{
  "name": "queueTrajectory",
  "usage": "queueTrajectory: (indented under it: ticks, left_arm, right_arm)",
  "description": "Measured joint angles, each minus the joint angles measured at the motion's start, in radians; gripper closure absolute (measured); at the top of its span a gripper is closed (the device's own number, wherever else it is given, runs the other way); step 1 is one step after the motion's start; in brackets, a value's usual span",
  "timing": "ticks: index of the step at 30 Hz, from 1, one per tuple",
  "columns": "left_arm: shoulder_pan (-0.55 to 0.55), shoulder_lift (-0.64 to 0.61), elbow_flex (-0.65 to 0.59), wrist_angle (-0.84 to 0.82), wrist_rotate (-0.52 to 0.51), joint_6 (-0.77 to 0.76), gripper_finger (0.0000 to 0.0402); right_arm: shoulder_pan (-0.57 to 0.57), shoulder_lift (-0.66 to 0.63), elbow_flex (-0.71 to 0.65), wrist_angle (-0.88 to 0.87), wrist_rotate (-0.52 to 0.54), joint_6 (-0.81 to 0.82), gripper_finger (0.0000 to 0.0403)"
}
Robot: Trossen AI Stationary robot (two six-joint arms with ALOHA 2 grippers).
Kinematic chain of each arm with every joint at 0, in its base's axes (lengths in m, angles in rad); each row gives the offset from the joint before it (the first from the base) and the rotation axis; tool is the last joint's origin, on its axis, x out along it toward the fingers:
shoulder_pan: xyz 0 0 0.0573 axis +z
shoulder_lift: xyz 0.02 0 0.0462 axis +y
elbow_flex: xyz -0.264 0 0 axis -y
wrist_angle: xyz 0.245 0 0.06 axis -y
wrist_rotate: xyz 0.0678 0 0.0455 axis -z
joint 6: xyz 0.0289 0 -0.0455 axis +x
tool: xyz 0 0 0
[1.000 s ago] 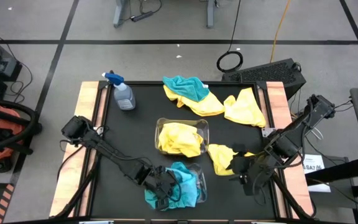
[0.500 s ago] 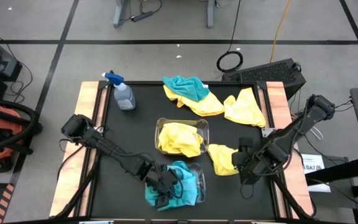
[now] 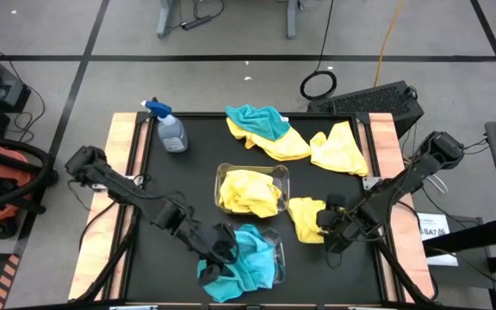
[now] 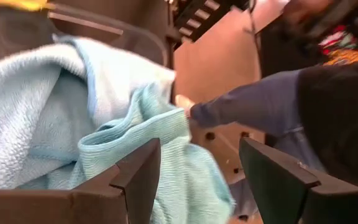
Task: Sort microfiber towel by color & place in baskets
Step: Put the yellow microfiber cloth into the top transparent bin
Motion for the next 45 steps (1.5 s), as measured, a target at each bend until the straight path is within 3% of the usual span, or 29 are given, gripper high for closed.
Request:
queueTrajectory:
  ticks: [6,9,12,18,20,32,45]
  left_arm:
    - [0.003,-0.078,0.0,0.002,-0.014,-0.003,0.0175]
    - [0.003,-0.108,0.0,0.005,-0.034,-0.004,0.0175]
    - [0.003,-0.134,0.0,0.008,-0.053,-0.004,0.0175]
    - [0.003,-0.181,0.0,0.006,-0.081,-0.003,0.0175]
    - [0.005,-0.194,0.0,0.003,-0.087,0.002,0.0175]
    - [0.008,-0.247,0.0,-0.077,-0.098,0.006,0.0175]
    - [0.008,-0.276,0.001,-0.089,-0.126,0.065,0.0175]
  right_arm:
    - [-0.005,0.0,-0.129,0.146,-0.028,0.074,0.011]
    - [-0.005,0.0,-0.172,0.204,-0.038,0.124,0.0138]
    - [-0.005,-0.002,-0.184,0.235,-0.038,0.139,0.0193]
    - [-0.005,0.0,-0.179,0.29,-0.068,0.112,0.0354]
    - [-0.005,0.0,-0.179,0.307,-0.07,0.11,0.0388]
    - [-0.005,-0.004,-0.169,0.352,-0.115,0.133,0.04]
    - [-0.005,-0.054,0.02,0.264,-0.107,0.021,0.0402]
